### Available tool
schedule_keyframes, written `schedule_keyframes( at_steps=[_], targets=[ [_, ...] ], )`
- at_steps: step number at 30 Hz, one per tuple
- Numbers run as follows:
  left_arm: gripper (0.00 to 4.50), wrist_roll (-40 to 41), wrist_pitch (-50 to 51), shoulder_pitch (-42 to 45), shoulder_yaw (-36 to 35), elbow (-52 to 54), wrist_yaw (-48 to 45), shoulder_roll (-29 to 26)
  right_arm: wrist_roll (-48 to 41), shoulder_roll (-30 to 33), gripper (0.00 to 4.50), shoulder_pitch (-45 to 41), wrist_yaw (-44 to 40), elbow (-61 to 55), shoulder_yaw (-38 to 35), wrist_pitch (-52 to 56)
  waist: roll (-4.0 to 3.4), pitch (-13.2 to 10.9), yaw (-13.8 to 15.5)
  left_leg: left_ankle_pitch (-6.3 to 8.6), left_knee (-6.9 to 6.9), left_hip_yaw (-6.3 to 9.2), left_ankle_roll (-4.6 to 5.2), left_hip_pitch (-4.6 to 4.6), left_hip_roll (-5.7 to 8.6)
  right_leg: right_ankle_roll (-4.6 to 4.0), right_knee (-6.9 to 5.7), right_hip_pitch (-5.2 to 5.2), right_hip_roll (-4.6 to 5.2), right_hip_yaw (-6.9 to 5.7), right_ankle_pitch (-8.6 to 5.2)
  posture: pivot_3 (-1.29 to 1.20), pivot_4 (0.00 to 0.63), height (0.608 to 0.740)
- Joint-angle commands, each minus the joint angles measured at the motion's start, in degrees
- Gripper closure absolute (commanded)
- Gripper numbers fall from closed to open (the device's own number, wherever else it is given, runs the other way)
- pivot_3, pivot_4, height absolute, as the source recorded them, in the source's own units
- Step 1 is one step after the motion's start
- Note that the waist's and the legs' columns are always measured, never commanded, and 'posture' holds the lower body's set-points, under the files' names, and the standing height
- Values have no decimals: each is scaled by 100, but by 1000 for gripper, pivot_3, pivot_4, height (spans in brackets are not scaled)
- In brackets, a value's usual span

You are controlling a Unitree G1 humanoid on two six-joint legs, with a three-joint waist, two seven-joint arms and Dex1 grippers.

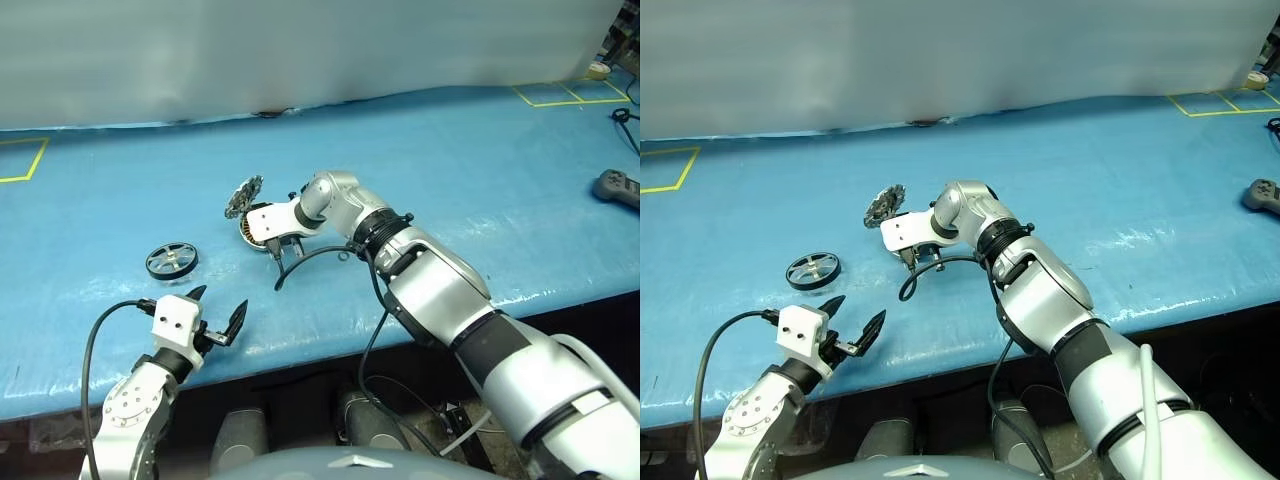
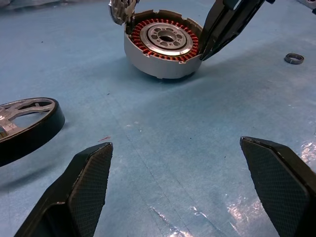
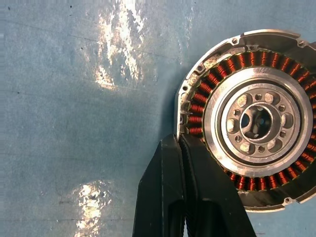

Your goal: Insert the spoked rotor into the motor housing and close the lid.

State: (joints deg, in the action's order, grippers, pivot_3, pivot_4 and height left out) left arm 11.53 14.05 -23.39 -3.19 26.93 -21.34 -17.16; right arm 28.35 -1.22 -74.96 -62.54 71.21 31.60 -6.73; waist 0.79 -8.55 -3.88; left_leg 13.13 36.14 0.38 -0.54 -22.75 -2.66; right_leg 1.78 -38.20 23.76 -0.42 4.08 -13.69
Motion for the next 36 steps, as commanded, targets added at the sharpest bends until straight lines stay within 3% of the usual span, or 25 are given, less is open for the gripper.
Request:
schedule_keyframes(
  at_steps=[1,36],
  targets=[
    [0,3,-136,29,-16,46,-39,-28,-148,-57,4487,79,-336,-221,-93,119,0,0,1,0,0,0,0,0,0,0,0,0,0,0,0,0,150,740],
    [0,18,-70,286,53,-158,-185,-46,-684,383,4487,870,-2186,-2239,63,2098,1,1,12,0,1,3,0,4,1,4,0,-6,0,-4,2,0,150,740]
  ],
)
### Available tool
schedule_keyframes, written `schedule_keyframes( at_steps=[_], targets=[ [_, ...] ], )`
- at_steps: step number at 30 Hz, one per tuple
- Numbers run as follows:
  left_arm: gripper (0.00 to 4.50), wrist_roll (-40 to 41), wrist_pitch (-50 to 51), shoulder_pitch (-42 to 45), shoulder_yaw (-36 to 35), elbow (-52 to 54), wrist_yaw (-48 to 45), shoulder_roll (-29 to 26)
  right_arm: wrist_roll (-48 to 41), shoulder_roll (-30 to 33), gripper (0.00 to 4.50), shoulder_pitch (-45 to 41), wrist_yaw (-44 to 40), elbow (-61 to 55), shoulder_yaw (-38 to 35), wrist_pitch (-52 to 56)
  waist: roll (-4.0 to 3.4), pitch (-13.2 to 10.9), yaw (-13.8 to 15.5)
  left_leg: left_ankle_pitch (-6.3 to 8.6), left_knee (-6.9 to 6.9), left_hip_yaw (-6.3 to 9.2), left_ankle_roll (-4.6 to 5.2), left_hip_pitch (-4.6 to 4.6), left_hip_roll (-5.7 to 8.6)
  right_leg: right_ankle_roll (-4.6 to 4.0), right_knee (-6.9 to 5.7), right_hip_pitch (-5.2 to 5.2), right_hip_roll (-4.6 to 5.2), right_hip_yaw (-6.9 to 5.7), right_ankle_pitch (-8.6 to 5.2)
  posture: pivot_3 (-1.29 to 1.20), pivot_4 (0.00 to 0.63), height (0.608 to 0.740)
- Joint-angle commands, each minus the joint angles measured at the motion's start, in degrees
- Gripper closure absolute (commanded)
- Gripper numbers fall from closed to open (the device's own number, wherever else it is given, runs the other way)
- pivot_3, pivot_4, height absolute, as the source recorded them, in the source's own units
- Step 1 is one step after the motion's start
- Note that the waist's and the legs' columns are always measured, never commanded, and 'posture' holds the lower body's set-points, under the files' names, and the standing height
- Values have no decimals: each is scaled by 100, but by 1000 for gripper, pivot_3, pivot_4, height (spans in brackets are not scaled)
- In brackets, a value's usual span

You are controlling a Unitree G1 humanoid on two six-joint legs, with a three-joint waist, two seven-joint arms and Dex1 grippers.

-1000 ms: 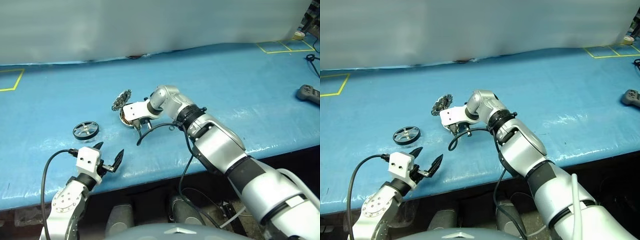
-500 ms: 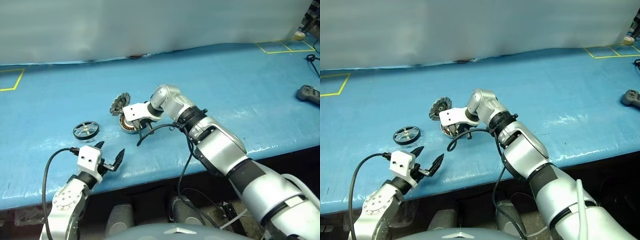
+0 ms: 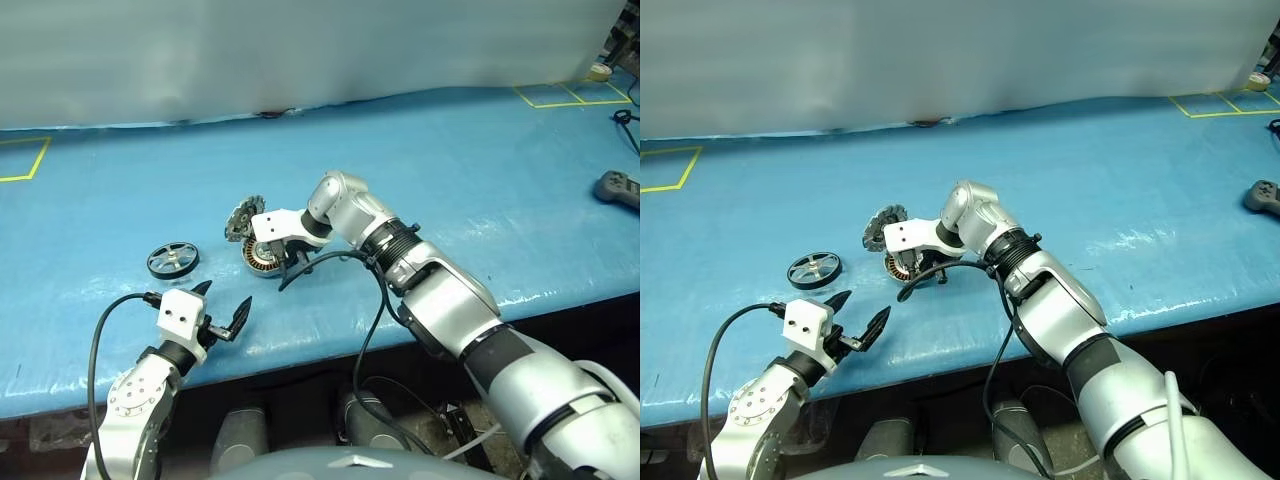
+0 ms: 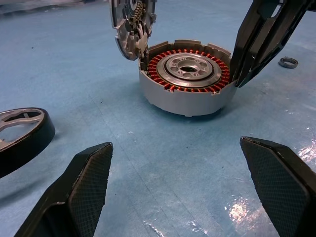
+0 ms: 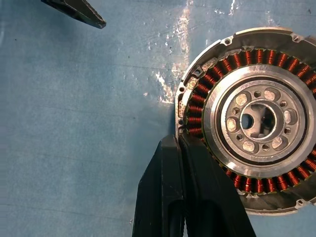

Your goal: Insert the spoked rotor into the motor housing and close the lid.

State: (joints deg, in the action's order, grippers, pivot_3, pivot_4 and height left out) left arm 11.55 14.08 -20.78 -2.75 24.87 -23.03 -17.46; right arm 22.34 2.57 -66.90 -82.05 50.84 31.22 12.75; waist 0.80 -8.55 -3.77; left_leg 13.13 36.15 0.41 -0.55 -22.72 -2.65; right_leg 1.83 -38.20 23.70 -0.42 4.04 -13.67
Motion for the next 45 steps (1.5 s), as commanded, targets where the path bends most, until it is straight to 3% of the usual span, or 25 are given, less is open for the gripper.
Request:
schedule_keyframes(
  at_steps=[1,26,39,40,45],
  targets=[
    [0,17,-70,25,12,48,-15,-13,-84,10,4487,75,-258,-239,116,183,0,0,0,0,0,0,0,0,0,0,0,0,0,0,0,0,150,740],
    [0,11,-39,34,49,55,-48,-46,-166,137,4487,180,94,-258,263,-517,1,1,-17,-1,8,0,-1,14,-3,1,-11,-6,-6,2,0,0,150,740],
    [0,100,-13,283,107,-154,-277,-162,-668,459,268,109,-143,-981,-113,-146,0,-1,-1,-2,13,0,-2,9,-3,1,-15,-3,-6,2,0,0,150,740],
    [0,105,-7,315,109,-179,-307,-175,-706,502,36,124,-170,-1101,-129,-80,0,0,0,-2,13,1,-2,8,-2,1,-16,-2,-5,2,0,0,150,740],
    [0,103,48,514,150,-308,-434,-240,-870,780,36,345,-415,-1868,-89,355,0,-1,8,-2,4,5,-2,6,-1,-1,-14,0,-6,0,-1,0,150,740]
  ],
)
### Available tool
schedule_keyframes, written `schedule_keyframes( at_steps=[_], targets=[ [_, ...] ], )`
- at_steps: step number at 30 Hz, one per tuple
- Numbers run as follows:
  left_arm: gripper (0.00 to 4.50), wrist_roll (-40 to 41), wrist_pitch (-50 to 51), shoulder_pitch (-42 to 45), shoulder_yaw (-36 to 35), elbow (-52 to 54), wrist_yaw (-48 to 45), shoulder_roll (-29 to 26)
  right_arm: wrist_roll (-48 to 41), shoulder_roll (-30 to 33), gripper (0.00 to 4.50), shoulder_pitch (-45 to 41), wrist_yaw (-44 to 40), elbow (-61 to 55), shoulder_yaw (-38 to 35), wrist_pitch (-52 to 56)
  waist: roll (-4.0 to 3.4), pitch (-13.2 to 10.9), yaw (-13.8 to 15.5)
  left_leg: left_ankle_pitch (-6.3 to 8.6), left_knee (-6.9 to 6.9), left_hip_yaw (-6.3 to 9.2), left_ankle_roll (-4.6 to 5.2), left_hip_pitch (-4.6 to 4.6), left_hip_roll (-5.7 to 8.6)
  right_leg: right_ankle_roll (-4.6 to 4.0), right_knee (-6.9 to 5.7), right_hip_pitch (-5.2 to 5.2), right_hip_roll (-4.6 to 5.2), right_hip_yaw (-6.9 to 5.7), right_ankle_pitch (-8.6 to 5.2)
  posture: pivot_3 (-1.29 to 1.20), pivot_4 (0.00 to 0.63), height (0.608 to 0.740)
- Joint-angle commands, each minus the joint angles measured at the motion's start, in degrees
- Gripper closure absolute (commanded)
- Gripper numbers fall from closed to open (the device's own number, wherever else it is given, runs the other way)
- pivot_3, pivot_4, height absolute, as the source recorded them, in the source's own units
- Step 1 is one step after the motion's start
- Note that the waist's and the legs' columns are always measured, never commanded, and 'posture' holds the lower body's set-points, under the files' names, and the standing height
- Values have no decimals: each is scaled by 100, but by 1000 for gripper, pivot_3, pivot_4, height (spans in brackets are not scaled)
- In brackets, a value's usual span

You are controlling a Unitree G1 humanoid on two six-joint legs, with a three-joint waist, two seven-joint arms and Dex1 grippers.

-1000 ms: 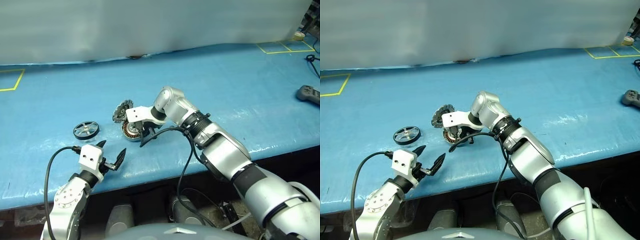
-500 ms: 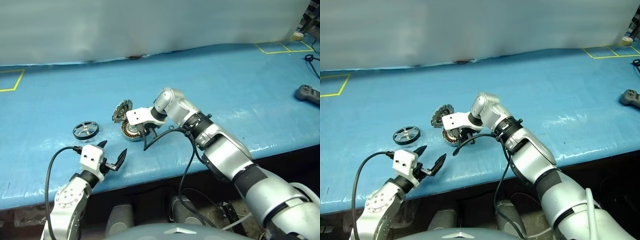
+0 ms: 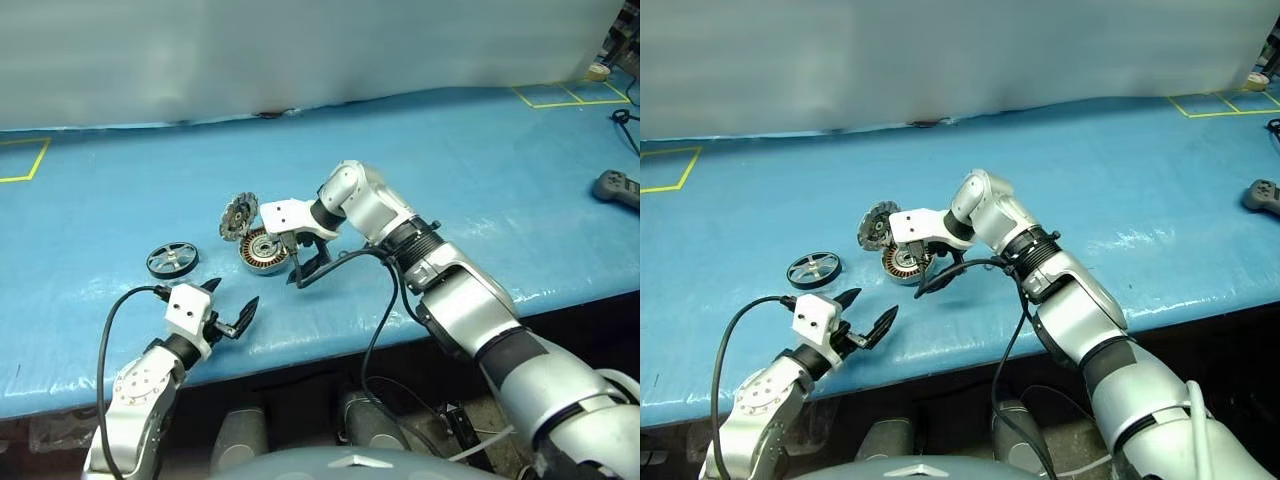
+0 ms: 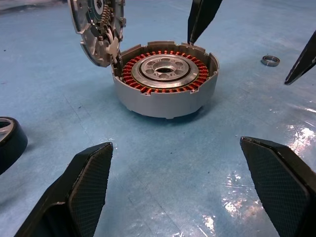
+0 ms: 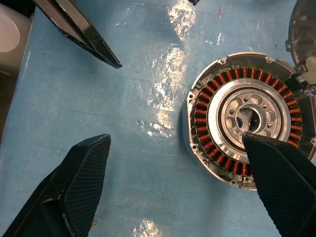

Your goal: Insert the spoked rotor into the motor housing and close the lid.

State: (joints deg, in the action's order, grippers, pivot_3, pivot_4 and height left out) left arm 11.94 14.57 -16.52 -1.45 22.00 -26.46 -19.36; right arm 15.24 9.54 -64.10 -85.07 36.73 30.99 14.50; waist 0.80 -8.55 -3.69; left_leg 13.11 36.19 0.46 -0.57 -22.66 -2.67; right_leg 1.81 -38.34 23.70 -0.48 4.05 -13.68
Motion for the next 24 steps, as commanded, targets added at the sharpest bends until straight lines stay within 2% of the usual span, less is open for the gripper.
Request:
schedule_keyframes(
  at_steps=[1,3,9,17,20,24],
  targets=[
    [0,70,10,119,23,-38,-108,-61,-171,118,36,107,-103,-572,-53,228,0,0,1,0,-1,0,0,0,0,0,0,0,0,0,0,0,150,740],
    [0,68,29,186,33,-66,-138,-74,-231,143,36,223,69,-826,-133,317,0,0,2,0,-1,1,0,-1,0,0,0,0,0,-1,0,0,150,740],
    [0,70,94,285,24,-53,-119,-75,-487,2,36,951,1577,-1866,-773,364,0,0,0,0,0,2,0,-1,0,1,0,0,0,0,0,0,150,740],
    [0,82,308,178,-33,120,-14,-58,-652,-173,36,2840,3484,-4117,-1483,1375,9,5,48,0,-1,7,-1,-9,5,10,10,-2,3,2,0,0,150,740],
    [0,104,339,108,-50,176,7,-55,-896,-408,36,3723,4212,-5102,-1987,1932,9,5,57,-1,1,8,-2,-10,5,22,12,-3,3,3,-3,0,150,740],
    [0,135,359,66,-46,208,5,-67,-1187,-617,36,4390,4823,-5871,-2395,2506,9,5,33,-3,1,7,-5,-7,2,40,13,-3,0,3,-15,0,150,740]
  ],
)
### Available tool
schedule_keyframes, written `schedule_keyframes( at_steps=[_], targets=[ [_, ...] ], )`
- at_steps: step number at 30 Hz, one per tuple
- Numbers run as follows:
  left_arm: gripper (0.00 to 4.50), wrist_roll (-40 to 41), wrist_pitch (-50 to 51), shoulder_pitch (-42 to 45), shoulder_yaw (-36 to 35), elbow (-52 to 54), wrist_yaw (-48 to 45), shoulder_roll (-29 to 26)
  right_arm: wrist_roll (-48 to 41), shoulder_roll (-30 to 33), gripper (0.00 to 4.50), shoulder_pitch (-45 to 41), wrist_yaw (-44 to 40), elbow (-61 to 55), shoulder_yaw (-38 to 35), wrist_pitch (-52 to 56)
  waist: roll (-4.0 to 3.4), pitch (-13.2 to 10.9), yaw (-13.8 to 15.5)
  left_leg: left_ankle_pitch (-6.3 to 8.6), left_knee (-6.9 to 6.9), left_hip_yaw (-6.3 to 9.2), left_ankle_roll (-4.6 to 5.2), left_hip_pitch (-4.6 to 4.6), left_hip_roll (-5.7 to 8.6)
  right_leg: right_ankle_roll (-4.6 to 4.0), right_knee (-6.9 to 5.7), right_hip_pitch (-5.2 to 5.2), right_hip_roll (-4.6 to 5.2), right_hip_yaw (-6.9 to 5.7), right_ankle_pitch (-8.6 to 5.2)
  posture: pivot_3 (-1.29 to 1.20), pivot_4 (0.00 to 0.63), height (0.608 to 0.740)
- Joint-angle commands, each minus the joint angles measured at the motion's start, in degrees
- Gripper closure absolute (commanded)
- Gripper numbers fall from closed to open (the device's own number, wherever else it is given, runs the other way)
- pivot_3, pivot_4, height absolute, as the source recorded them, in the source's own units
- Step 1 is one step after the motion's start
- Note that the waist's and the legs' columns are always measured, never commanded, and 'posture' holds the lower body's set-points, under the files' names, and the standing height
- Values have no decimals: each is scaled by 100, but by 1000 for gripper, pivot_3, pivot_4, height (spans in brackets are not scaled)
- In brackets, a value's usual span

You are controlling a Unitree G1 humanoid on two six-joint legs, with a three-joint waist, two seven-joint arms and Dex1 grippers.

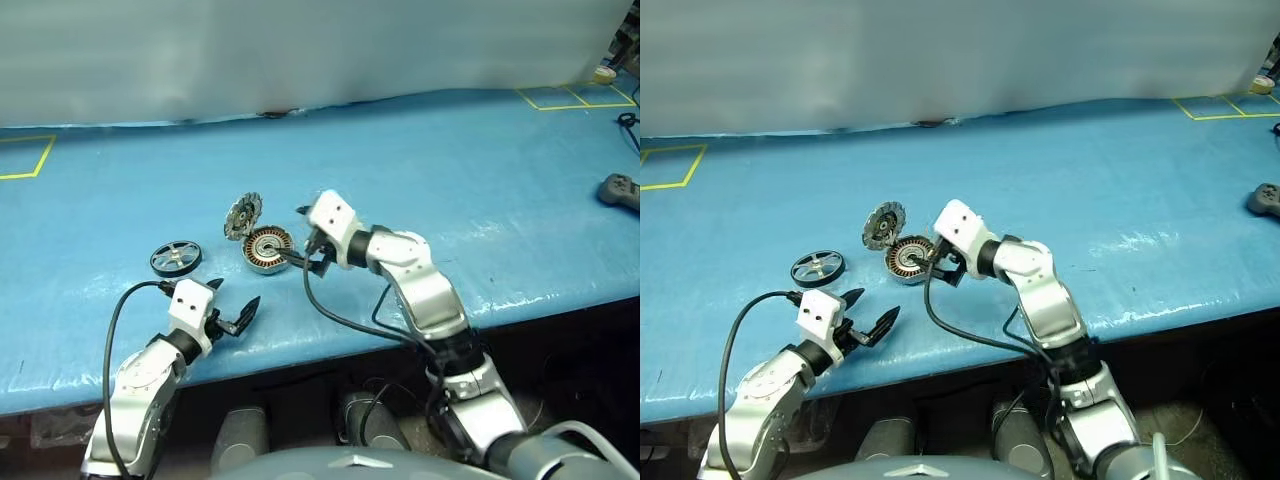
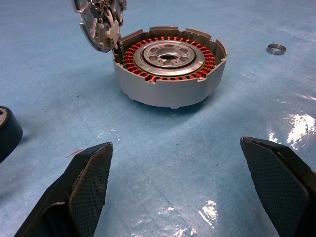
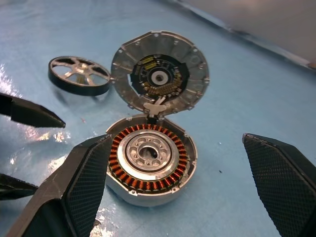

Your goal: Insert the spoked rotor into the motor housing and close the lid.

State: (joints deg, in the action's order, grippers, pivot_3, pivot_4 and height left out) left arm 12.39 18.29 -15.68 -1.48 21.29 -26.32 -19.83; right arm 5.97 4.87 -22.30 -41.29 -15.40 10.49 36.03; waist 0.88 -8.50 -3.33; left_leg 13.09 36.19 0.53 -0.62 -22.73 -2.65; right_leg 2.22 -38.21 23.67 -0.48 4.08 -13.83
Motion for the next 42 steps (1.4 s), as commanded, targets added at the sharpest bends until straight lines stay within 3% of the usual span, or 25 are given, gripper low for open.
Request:
schedule_keyframes(
  at_steps=[1,6,12,21,27,32,37,42],
  targets=[
    [0,101,-5,-13,-38,274,-25,-28,-314,-143,36,386,562,-813,-419,404,1,0,-10,-1,0,0,-2,2,0,-1,0,-1,0,0,-1,0,150,740],
    [0,114,16,73,5,214,-106,-69,-482,90,36,857,838,-1168,-428,602,2,0,-15,-3,1,-6,-5,5,1,-23,0,-2,1,5,-14,0,150,740],
    [0,88,28,190,23,158,-119,-58,-657,283,36,773,956,-1131,-106,441,2,0,-37,-3,0,-10,-5,6,-1,-22,1,0,-2,10,-14,0,150,740],
    [0,61,65,175,28,189,-67,-28,-366,1681,36,-545,-469,-269,1485,-346,7,-3,-38,-3,0,-15,-4,5,1,-19,15,-5,1,12,-13,0,150,740],
    [0,39,-42,79,13,233,-8,40,-254,1856,36,-2293,-2153,1603,2421,-1430,10,-8,-52,-3,1,-13,-4,6,0,-17,14,-6,-1,9,-9,0,150,740],
    [0,-4,-252,-181,32,296,182,257,91,1400,36,-3873,-3431,3947,3005,-2329,9,-10,-40,-3,-3,-12,-2,4,-1,-13,15,-4,1,4,14,0,150,740],
    [0,-83,-516,-580,27,377,370,431,944,722,36,-5110,-3538,6478,3428,-3367,7,-13,-39,-2,-10,-12,-2,3,-1,-32,17,-1,5,0,17,0,150,740],
    [0,-119,-733,-966,5,450,474,489,1518,231,36,-5742,-3203,7915,3423,-3976,3,-18,-42,1,-18,-19,-1,-1,0,-60,20,9,13,1,1,0,150,740]
  ],
)
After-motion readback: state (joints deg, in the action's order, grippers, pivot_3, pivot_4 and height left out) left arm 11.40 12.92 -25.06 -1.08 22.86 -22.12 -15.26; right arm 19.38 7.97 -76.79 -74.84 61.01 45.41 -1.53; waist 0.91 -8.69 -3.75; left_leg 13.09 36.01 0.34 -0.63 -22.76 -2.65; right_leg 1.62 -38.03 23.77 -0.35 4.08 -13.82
